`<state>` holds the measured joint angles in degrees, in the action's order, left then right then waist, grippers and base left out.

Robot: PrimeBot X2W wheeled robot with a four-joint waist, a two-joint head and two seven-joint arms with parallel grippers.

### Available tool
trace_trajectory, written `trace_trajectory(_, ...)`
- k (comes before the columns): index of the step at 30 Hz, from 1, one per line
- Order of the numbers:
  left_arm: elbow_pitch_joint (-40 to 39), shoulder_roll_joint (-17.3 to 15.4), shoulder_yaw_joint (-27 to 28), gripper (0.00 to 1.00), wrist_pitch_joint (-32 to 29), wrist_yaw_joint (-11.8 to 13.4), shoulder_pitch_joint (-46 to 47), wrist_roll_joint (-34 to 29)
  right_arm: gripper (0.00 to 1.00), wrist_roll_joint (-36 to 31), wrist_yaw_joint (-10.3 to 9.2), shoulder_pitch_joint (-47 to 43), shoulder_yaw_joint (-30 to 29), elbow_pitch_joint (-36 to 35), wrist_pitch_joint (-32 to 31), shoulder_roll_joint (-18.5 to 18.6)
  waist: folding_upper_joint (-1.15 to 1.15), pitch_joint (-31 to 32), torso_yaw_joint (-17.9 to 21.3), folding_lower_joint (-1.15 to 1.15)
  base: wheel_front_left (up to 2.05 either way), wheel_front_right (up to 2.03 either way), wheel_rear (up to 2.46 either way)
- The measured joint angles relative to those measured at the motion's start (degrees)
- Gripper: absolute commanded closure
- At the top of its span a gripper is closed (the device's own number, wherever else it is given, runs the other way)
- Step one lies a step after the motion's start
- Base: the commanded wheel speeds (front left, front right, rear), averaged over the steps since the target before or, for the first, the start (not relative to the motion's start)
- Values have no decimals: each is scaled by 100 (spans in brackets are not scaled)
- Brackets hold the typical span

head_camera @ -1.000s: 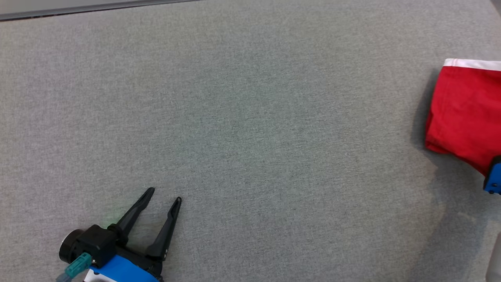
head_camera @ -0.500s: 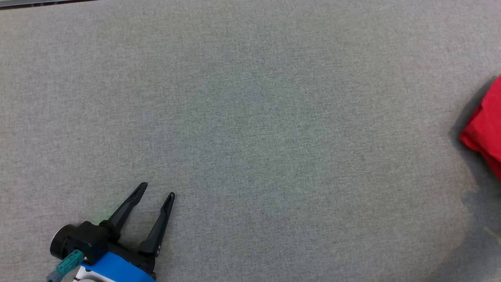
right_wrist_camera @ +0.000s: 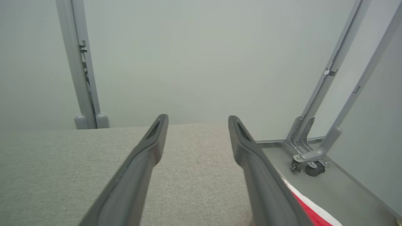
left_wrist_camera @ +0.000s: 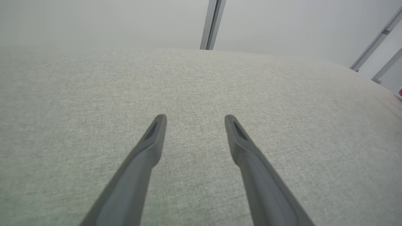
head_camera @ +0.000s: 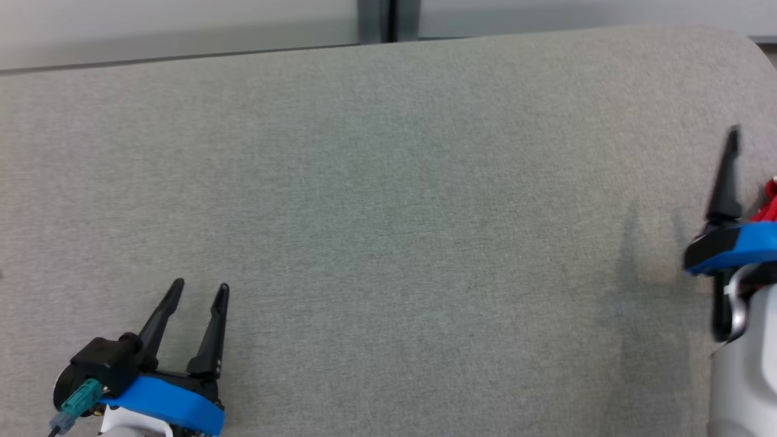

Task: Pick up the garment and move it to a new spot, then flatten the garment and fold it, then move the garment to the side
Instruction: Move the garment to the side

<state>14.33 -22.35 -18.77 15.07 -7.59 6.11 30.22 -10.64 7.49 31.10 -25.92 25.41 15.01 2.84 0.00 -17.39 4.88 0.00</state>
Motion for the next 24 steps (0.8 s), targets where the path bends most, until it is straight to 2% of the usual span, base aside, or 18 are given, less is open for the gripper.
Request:
trace_trajectory(3, 167, 159, 291, 0, -1, 0, 10, -70, 0, 456, 1, -359, 708, -157, 1, -8, 0, 169, -140, 0, 0, 0, 0)
trace_trajectory(9, 512, 454, 754, 0, -1, 1, 24, -279, 0, 882, 1, -1005, 1443, -115, 1, -13, 0, 519, -412, -1, 0, 0, 0)
trace_trajectory(24, 1126, 1085, 1389, 0, -1, 1, -320, -899, 0, 1333, 1, -1997, 2187, 213, 1, -12, -1, 1422, -611, -1, 0, 0, 0)
